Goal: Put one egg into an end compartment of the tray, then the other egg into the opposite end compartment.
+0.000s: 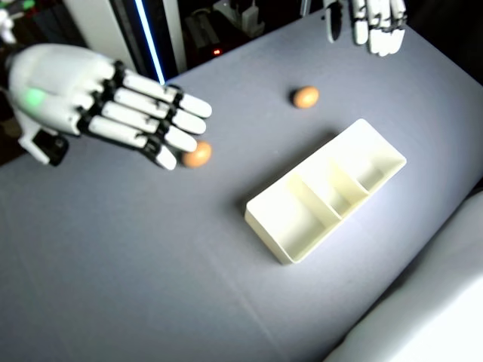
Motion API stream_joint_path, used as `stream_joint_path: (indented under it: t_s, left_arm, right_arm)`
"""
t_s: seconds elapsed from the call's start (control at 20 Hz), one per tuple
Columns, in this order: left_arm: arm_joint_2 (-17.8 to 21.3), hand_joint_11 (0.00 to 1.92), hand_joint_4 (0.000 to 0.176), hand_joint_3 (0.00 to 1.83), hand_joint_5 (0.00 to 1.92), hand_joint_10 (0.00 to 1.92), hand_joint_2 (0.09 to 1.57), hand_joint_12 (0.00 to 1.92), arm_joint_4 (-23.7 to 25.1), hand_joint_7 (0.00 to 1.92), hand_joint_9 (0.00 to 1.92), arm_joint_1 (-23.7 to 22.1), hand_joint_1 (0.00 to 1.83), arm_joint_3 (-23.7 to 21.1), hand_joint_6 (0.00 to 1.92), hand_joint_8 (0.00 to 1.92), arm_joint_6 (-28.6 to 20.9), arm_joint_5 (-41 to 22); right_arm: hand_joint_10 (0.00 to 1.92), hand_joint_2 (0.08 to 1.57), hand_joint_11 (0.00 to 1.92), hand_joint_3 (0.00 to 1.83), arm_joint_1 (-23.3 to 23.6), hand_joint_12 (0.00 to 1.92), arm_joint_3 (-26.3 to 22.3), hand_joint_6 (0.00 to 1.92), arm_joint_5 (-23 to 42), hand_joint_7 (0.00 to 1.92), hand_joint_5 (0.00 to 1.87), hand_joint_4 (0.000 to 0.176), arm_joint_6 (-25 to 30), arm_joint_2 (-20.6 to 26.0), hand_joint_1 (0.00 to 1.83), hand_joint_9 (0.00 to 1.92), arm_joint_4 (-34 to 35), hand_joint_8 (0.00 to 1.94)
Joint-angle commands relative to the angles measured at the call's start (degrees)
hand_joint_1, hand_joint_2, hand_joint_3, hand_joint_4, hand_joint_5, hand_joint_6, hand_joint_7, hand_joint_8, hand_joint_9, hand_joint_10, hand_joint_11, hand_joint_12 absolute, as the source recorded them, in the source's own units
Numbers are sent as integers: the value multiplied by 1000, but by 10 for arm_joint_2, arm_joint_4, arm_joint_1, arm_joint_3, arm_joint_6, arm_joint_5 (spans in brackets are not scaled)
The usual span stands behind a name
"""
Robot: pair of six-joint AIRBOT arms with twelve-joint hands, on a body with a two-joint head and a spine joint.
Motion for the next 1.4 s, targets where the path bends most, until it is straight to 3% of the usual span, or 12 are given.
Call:
stream_joint_path:
  t_s: [0.0,0.15,0.3,0.45,0.6,0.7,0.9,0.95,1.0,1.05,1.25,1.35]
  left_arm:
    - [4,0,48,3,2,1,1415,289,-5,5,0,-5,224,0,0,0,2,-64]
    - [3,0,44,0,0,0,1379,27,-1,0,0,-9,259,1,0,0,2,-57]
    - [4,0,78,0,0,0,1342,0,0,0,0,-10,199,1,0,0,2,-50]
    - [0,0,85,0,0,0,1168,0,5,0,0,-12,414,6,0,0,-13,-21]
    - [-23,24,86,0,0,0,1134,11,17,0,0,-26,428,25,0,0,-36,28]
    - [-42,32,64,0,0,12,1114,23,22,0,29,-38,486,40,0,0,-47,64]
    - [-74,0,63,0,0,46,1053,538,35,56,72,-55,577,66,0,5,-73,118]
    - [-78,0,90,0,0,45,1055,561,39,41,62,-59,566,69,0,1,-73,128]
    - [-89,0,72,0,0,119,1032,881,47,78,58,-69,604,77,0,10,-73,153]
    - [-90,0,72,0,0,119,1032,881,48,78,58,-70,604,77,0,10,-73,155]
    - [-100,0,0,8,120,771,1073,1762,56,261,0,-79,715,86,91,91,-73,190]
    - [-106,0,0,3,4,1033,1129,1914,61,109,0,-86,773,93,652,673,-73,209]
  right_arm:
    - [0,1390,0,111,7,0,1,0,68,0,0,0,-3,3,222,0,9,0]
    - [0,1398,6,73,8,5,1,0,66,0,0,0,-3,3,299,0,6,0]
    - [0,1399,0,55,8,6,0,0,66,0,0,0,-3,3,379,0,6,0]
    - [0,1393,0,46,8,0,0,0,66,0,0,0,-3,4,398,0,7,0]
    - [0,1398,0,40,7,0,1,0,66,0,0,0,-3,4,391,0,10,0]
    - [0,1402,0,38,7,0,2,0,66,0,0,0,-3,3,371,0,11,0]
    - [0,1406,0,36,7,0,4,0,66,0,0,0,-3,-1,383,0,14,0]
    - [0,1410,0,37,7,0,4,0,66,0,0,0,-3,-1,369,0,15,0]
    - [0,1412,0,35,7,0,6,0,66,0,0,0,-3,-4,389,0,17,0]
    - [0,1412,0,35,7,0,6,0,66,0,0,0,-3,-5,389,0,17,0]
    - [0,1412,0,30,6,0,7,0,66,0,0,0,-3,-7,408,0,22,0]
    - [0,1410,0,29,5,0,7,0,66,0,0,0,-2,-7,408,0,24,0]
